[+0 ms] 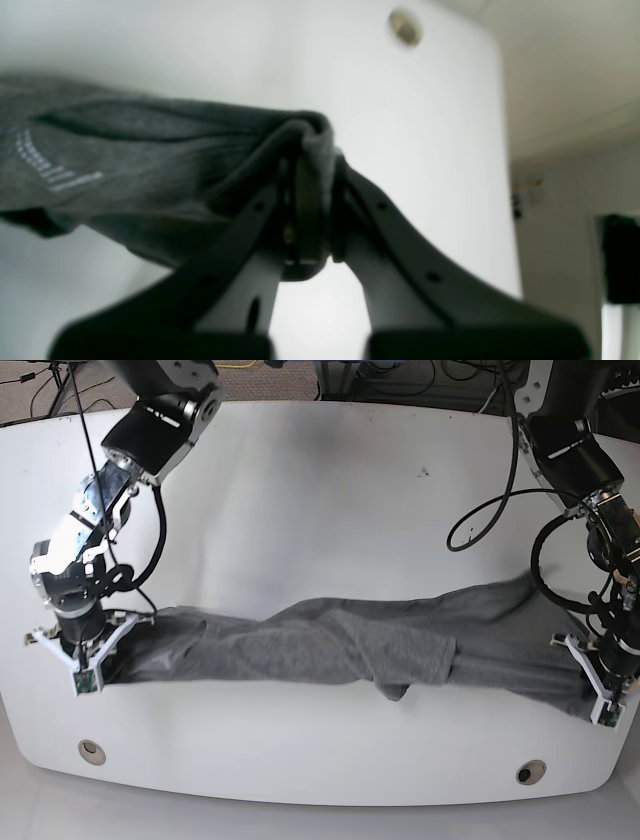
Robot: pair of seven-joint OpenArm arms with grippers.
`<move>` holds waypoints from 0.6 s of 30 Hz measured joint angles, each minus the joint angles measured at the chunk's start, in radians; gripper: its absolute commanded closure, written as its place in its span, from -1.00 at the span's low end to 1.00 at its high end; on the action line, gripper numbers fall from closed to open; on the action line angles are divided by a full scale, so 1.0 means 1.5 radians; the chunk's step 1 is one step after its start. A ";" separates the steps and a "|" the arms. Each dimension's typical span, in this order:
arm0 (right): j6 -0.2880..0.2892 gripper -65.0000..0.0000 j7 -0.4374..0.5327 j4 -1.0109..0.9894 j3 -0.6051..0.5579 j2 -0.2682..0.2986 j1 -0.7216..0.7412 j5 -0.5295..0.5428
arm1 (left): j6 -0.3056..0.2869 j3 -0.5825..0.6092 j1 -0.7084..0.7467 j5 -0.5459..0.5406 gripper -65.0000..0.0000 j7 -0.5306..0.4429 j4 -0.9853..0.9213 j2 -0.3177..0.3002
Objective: Layout the t-shirt on the table in an organized manner, then fold the t-shirt properly
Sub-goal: 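Lift the shirt with both grippers and swing it toward the robot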
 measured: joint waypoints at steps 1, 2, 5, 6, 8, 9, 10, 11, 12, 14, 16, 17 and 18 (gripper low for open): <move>0.000 0.99 -0.003 -0.007 0.000 0.009 0.025 0.000 | 0.000 0.000 -0.011 -0.003 1.00 0.012 0.010 -0.001; -0.002 0.99 -0.008 -0.012 -0.001 0.018 0.043 0.000 | 0.000 0.001 -0.022 -0.004 1.00 0.021 0.017 -0.001; 0.003 0.99 -0.039 -0.037 -0.001 0.047 0.107 0.009 | -0.001 0.001 -0.059 -0.009 1.00 0.062 0.030 -0.004; 0.004 0.99 -0.042 -0.049 -0.001 0.058 0.127 0.015 | -0.002 0.002 -0.073 -0.014 1.00 0.075 0.032 -0.009; 0.006 0.99 -0.053 -0.065 -0.007 0.074 0.168 0.019 | -0.001 0.002 -0.103 -0.021 1.00 0.082 0.037 -0.015; 0.007 0.99 -0.062 -0.076 -0.018 0.084 0.190 0.019 | -0.002 0.002 -0.122 -0.022 1.00 0.084 0.040 -0.016; 0.005 0.99 -0.067 -0.084 -0.028 0.093 0.209 0.018 | -0.001 0.002 -0.138 -0.023 1.00 0.084 0.042 -0.017; 0.007 0.99 -0.072 -0.091 -0.038 0.100 0.229 0.020 | -0.001 0.002 -0.153 -0.025 1.00 0.085 0.042 -0.018; 0.008 0.99 -0.075 -0.099 -0.053 0.111 0.250 0.020 | -0.002 0.003 -0.170 -0.025 1.00 0.087 0.042 -0.021; 0.008 0.99 -0.074 -0.103 -0.067 0.123 0.288 0.030 | -0.002 0.004 -0.196 -0.028 1.00 0.095 0.042 -0.029; 0.011 0.99 -0.073 -0.104 -0.077 0.136 0.324 0.036 | -0.001 0.004 -0.223 -0.033 1.00 0.113 0.043 -0.037; 0.012 0.99 -0.074 -0.104 -0.081 0.142 0.341 0.036 | -0.001 0.003 -0.235 -0.035 1.00 0.121 0.043 -0.039; 0.012 0.98 -0.074 -0.105 -0.089 0.146 0.358 0.036 | 0.000 0.003 -0.249 -0.035 1.00 0.128 0.042 -0.041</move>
